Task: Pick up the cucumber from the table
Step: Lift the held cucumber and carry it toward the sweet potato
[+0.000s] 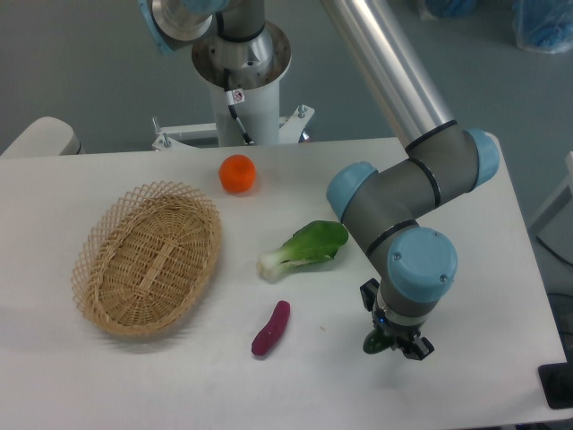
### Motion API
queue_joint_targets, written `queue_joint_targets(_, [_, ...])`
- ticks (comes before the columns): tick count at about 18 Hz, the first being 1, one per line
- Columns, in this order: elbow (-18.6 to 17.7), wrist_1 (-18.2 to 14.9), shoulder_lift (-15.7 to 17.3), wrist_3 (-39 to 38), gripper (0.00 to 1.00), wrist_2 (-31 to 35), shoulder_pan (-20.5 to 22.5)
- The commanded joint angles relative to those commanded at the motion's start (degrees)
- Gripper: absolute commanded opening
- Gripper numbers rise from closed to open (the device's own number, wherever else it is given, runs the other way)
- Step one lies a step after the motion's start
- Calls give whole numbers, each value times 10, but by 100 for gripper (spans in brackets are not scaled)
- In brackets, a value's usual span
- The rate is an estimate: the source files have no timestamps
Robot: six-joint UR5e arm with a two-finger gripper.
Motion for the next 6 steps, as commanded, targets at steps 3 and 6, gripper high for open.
queue_joint_targets(3, [0,-1,0,0,11,-1,3])
queue_joint_targets(6, [0,-1,0,0,11,-1,3])
